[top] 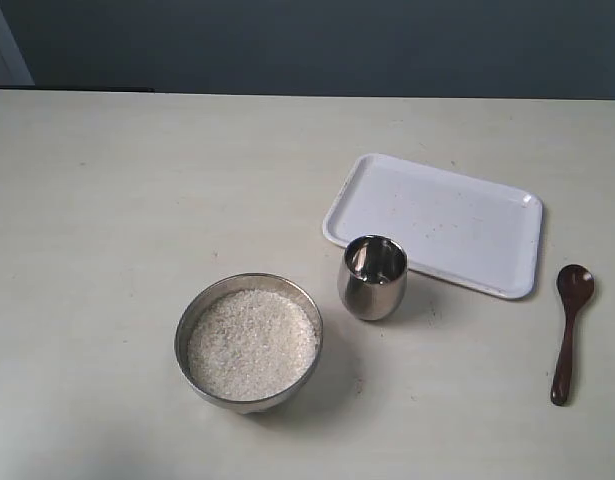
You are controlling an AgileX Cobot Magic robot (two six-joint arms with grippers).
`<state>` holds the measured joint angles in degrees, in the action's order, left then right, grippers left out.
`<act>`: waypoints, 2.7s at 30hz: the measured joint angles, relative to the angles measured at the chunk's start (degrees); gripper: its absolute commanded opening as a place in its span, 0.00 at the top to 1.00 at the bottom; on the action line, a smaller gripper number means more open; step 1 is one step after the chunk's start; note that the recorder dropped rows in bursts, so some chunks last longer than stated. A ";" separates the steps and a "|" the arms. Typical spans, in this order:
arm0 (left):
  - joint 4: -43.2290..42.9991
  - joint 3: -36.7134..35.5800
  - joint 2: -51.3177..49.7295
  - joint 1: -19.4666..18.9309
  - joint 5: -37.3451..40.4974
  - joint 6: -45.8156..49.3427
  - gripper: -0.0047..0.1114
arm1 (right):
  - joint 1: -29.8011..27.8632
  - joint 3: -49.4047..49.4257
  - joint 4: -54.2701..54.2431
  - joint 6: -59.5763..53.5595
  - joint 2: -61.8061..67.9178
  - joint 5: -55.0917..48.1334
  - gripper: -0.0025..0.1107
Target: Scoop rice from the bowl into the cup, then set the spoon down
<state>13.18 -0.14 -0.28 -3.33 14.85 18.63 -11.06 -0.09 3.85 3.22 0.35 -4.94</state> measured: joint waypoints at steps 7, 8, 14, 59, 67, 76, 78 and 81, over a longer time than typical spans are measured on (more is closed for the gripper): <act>0.00 0.00 0.00 0.00 0.00 0.00 0.96 | 0.00 0.00 -0.07 0.00 0.00 0.00 0.98; 0.00 0.00 0.00 0.00 0.00 0.00 0.96 | 0.00 0.00 -0.80 0.18 0.00 0.19 0.98; 0.00 0.00 0.00 0.00 0.00 0.00 0.96 | 0.00 0.00 -29.22 16.04 0.00 3.85 0.98; 0.00 0.00 0.00 0.00 0.00 0.00 0.96 | 12.76 -69.35 -18.53 -7.95 91.59 -61.78 0.55; 0.00 0.00 0.00 -1.13 0.00 0.00 0.96 | 23.12 -59.54 -10.10 7.90 93.51 -58.09 0.55; 0.00 0.00 0.00 -2.97 0.00 0.00 0.96 | 30.65 -38.66 -9.31 23.57 89.78 -37.69 0.55; 0.00 0.00 0.00 -2.97 0.00 0.00 0.96 | 30.65 -36.86 -8.23 25.30 89.55 -36.25 0.55; 0.00 0.00 0.00 -2.97 0.00 0.00 0.96 | 30.65 -35.87 -4.66 28.77 89.55 -34.54 0.55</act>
<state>13.18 -0.14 -0.28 -6.30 14.85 18.63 19.59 -35.96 -0.81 31.99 89.90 -39.49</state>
